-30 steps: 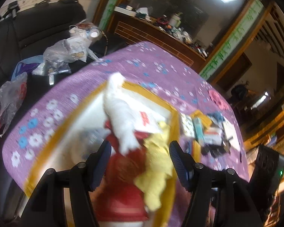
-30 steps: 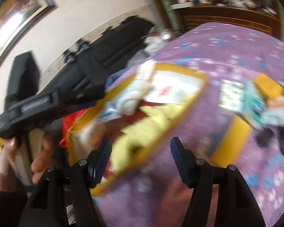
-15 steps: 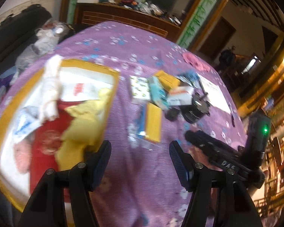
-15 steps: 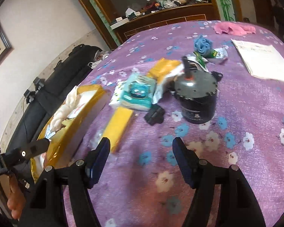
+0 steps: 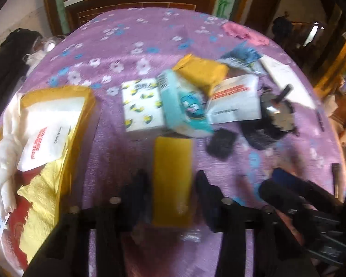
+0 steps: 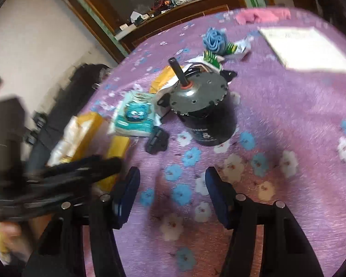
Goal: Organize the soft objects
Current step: 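Grasp the yellow sponge in its plastic bag with the left gripper, then place the sponge in the foam box while the right carries the blue tissue pack there, then move the left tool over the table toward the lemon-print tissue pack, then grasp the lemon-print tissue pack with left gripper while right grasps yellow packet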
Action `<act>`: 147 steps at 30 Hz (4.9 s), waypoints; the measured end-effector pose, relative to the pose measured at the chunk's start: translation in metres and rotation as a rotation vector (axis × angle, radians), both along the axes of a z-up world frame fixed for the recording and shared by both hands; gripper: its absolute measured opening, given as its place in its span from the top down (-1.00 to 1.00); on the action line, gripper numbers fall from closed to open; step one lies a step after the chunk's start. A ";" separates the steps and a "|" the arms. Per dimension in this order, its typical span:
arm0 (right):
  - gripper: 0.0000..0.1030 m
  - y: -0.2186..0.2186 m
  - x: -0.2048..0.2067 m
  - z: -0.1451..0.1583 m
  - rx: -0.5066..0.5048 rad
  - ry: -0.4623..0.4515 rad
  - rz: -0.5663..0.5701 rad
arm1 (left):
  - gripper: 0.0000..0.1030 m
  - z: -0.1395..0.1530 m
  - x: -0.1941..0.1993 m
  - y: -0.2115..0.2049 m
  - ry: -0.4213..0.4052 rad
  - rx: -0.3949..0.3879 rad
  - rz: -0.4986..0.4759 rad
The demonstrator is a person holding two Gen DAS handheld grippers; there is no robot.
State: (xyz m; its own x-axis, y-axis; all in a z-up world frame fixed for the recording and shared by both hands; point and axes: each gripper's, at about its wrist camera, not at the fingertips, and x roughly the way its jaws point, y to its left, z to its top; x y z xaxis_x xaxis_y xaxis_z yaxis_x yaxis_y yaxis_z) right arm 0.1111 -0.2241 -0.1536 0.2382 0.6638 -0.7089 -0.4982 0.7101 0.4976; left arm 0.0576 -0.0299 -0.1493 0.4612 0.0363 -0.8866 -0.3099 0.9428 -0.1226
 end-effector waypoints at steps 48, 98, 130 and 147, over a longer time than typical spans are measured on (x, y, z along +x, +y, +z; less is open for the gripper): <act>0.84 0.151 -0.037 0.082 -0.058 -0.224 0.035 | 0.29 0.060 -0.187 0.198 -0.382 -0.267 0.390; -0.45 0.056 0.022 0.074 0.145 -0.141 0.030 | -0.40 0.057 -0.028 0.050 -0.105 -0.171 0.089; -0.46 0.059 0.016 0.082 0.014 -0.279 0.009 | -0.06 0.086 -0.114 0.096 -0.331 -0.132 0.259; -0.58 0.228 0.094 0.006 -0.871 -0.209 0.130 | -0.06 0.059 -0.170 0.179 -0.415 -0.252 0.315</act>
State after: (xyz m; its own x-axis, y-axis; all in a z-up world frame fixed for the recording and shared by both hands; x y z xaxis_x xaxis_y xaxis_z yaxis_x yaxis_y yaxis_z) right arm 0.2054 0.0043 -0.1476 0.3789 -0.0573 -0.9237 -0.6204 0.7249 -0.2994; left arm -0.1124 0.1493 -0.0903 0.7735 0.0394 -0.6326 -0.4487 0.7390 -0.5026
